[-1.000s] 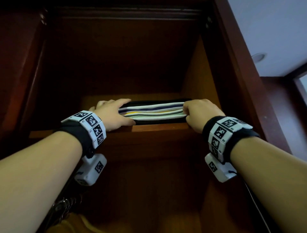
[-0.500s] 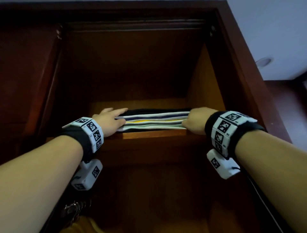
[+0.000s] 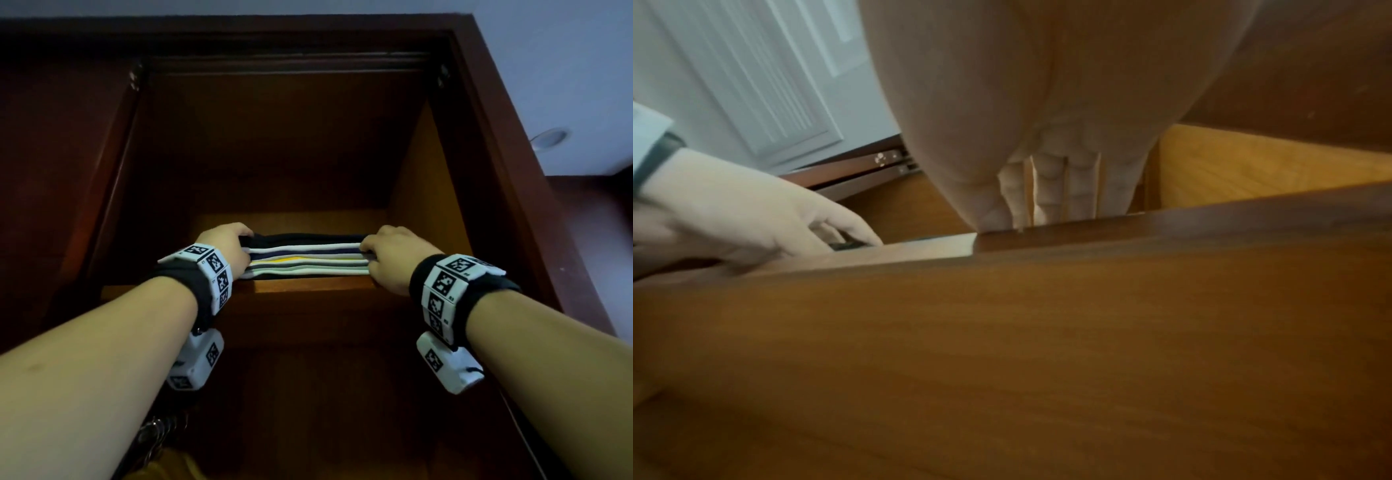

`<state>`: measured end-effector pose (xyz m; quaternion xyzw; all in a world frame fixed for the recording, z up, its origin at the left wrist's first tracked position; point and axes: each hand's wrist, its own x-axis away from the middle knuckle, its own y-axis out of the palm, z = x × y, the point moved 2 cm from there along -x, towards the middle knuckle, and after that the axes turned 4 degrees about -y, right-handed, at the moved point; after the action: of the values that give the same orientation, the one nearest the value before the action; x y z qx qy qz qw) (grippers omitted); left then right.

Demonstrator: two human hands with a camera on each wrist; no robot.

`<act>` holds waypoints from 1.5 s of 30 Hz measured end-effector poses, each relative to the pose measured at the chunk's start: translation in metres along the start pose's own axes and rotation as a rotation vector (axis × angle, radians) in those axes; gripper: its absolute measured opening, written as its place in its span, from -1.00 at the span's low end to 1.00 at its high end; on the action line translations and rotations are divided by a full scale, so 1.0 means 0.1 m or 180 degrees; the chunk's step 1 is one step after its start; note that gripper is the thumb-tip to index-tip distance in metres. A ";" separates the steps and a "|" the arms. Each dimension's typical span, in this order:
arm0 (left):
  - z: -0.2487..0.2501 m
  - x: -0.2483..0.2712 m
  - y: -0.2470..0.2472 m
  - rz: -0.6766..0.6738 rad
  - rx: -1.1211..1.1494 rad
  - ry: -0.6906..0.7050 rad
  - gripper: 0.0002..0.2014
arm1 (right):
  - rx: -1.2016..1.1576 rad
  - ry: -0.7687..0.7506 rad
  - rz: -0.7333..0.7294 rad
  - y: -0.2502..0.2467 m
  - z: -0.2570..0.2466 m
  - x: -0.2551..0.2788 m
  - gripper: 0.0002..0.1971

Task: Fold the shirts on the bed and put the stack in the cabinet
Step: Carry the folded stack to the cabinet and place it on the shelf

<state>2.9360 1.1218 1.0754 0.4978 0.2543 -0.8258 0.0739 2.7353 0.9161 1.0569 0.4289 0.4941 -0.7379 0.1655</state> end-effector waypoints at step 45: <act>-0.19 0.05 0.03 0.0165 0.0197 -0.0216 -0.12 | -0.0873 0.1167 0.0891 -0.12 0.33 -0.38 -0.86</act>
<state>2.9491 1.1295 1.0630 0.4780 0.2129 -0.8475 0.0884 2.7338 0.8863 1.0995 0.5931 0.5470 -0.5441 0.2304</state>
